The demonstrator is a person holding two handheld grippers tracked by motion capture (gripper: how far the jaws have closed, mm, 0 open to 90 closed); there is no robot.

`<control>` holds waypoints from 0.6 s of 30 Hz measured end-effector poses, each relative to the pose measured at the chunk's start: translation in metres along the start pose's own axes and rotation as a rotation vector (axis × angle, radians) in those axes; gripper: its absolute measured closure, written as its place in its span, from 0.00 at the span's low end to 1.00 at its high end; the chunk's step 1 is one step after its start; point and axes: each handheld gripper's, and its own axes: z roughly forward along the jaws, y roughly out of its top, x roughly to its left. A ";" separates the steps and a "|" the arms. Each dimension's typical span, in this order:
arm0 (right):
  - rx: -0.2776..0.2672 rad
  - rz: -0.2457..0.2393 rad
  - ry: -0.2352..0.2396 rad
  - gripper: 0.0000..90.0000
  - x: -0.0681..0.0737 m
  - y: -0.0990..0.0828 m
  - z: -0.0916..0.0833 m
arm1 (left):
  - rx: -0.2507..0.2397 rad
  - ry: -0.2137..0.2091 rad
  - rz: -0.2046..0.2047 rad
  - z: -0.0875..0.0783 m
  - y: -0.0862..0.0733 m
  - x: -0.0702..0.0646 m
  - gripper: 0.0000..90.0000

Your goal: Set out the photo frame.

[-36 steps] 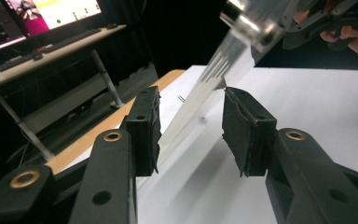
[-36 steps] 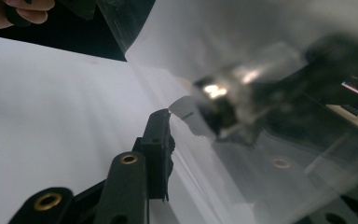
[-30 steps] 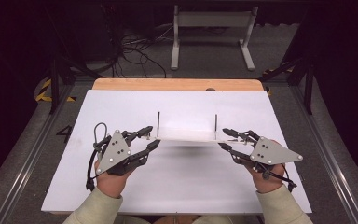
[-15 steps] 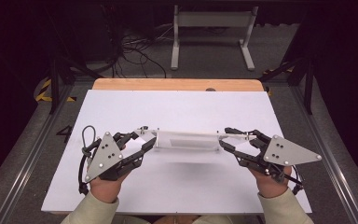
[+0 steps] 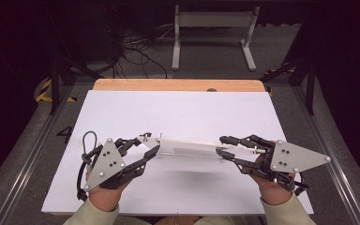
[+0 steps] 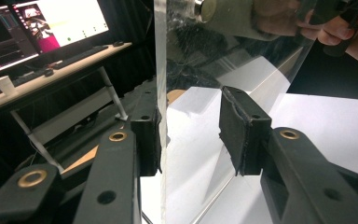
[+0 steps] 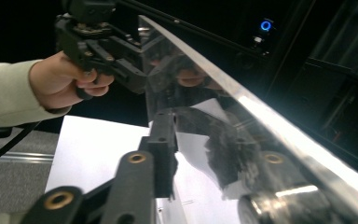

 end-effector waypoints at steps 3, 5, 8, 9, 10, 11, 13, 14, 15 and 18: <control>-0.004 0.033 -0.029 0.62 -0.002 -0.001 0.000 | 0.000 -0.011 -0.002 -0.002 0.000 0.001 0.70; 0.003 0.066 -0.071 0.58 -0.006 -0.004 -0.003 | 0.002 -0.008 -0.014 -0.002 -0.001 0.002 0.72; 0.005 0.097 -0.114 0.58 -0.009 -0.007 -0.006 | -0.007 -0.015 -0.036 -0.001 -0.003 0.004 0.73; 0.006 0.104 -0.117 0.58 -0.009 -0.007 -0.006 | -0.007 -0.015 -0.036 -0.001 -0.003 0.004 0.73; 0.008 0.105 -0.124 0.58 -0.009 -0.007 -0.007 | -0.007 -0.005 -0.027 -0.001 -0.002 0.004 0.73; 0.012 0.104 -0.134 0.58 -0.009 -0.007 -0.007 | -0.009 -0.004 -0.031 0.000 -0.003 0.004 0.73; 0.016 0.105 -0.141 0.58 -0.009 -0.007 -0.007 | -0.013 0.002 -0.034 0.001 -0.003 0.006 0.73; 0.020 0.112 -0.159 0.58 -0.010 -0.009 -0.007 | -0.021 0.009 -0.039 0.002 -0.004 0.006 0.72; 0.021 0.118 -0.161 0.58 -0.010 -0.009 -0.007 | -0.024 0.019 -0.035 0.003 -0.004 0.006 0.72; 0.027 0.120 -0.178 0.59 -0.010 -0.010 -0.006 | -0.028 0.065 -0.022 0.006 -0.007 0.007 0.66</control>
